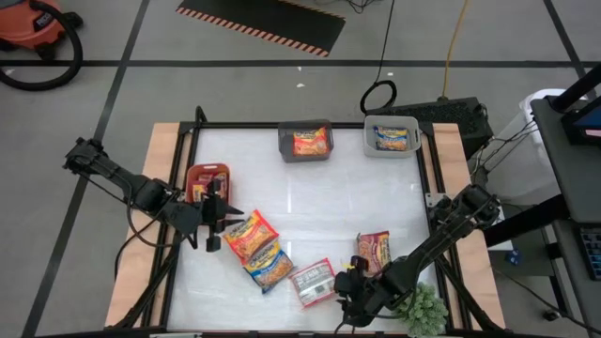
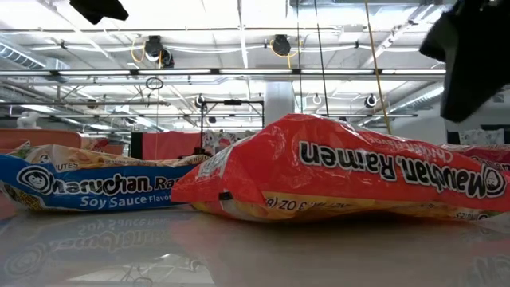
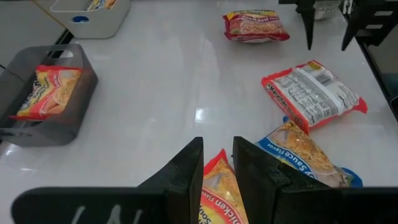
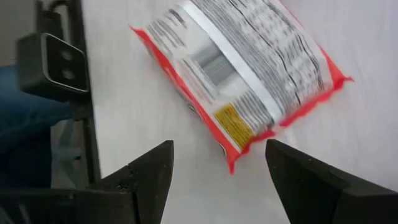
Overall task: Sort Maruchan noodles
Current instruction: Put the right orange noodle pack into the black bin
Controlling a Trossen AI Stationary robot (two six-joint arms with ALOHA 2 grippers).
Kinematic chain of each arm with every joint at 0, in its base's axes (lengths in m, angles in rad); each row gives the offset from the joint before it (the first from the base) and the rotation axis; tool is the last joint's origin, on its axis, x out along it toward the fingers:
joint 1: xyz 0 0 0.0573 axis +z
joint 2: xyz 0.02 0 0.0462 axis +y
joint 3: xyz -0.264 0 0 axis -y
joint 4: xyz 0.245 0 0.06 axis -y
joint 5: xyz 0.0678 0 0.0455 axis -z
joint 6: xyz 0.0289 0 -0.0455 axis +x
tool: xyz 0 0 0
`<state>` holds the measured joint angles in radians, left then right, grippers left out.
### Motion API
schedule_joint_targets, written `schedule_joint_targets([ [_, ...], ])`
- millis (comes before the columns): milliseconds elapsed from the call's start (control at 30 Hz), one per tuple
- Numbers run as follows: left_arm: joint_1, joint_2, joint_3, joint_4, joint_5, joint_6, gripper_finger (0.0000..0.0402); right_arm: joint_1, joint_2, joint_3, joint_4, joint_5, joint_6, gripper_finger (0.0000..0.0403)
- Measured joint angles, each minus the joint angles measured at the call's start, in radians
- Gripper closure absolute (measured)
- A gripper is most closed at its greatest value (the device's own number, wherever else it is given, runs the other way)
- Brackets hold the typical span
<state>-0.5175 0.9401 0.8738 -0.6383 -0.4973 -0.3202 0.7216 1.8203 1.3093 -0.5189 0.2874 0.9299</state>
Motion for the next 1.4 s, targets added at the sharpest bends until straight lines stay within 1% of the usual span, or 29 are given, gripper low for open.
schedule_joint_targets([
  [167, 0.000, 0.000, 0.000, 0.000, 0.000, 0.024, 0.0309, 0.000, 0.024, -0.035, 0.018, -0.005, 0.029, 0.0156],
  [267, 0.000, 0.000, 0.000, 0.000, 0.000, 0.031, 0.0309, 0.000, 0.036, -0.074, 0.092, -0.028, 0.030, 0.0156],
  [367, 0.004, 0.000, 0.000, 0.001, 0.000, 0.031, 0.0309, 0.000, 0.045, -0.108, 0.148, -0.031, 0.036, 0.0156],
  [567, 0.021, 0.000, 0.000, 0.007, 0.000, 0.054, 0.0309, 0.000, 0.048, -0.140, 0.153, -0.027, 0.070, 0.0157],
  [667, 0.033, 0.000, 0.000, 0.007, 0.000, 0.056, 0.0309, 0.000, 0.048, -0.142, 0.154, -0.026, 0.064, 0.0169],
  [800, 0.040, 0.000, 0.000, 0.007, -0.001, 0.056, 0.0309, -0.001, 0.048, -0.143, 0.148, -0.025, 0.054, 0.0209],
  [1033, 0.040, 0.000, 0.000, 0.022, -0.001, 0.056, 0.0309, -0.015, 0.048, -0.143, 0.150, -0.026, 0.046, 0.0308],
  [1233, 0.040, 0.000, 0.000, 0.074, -0.001, 0.080, 0.0309, -0.038, 0.025, -0.143, 0.153, -0.023, 0.012, 0.0388],
  [1300, 0.040, 0.000, 0.000, 0.088, 0.000, 0.087, 0.0309, -0.041, 0.001, -0.143, 0.153, 0.005, -0.015, 0.0398],
  [1400, 0.040, 0.000, 0.000, 0.099, -0.001, 0.090, 0.0309, -0.042, -0.051, -0.143, 0.149, 0.081, -0.044, 0.0395],
])
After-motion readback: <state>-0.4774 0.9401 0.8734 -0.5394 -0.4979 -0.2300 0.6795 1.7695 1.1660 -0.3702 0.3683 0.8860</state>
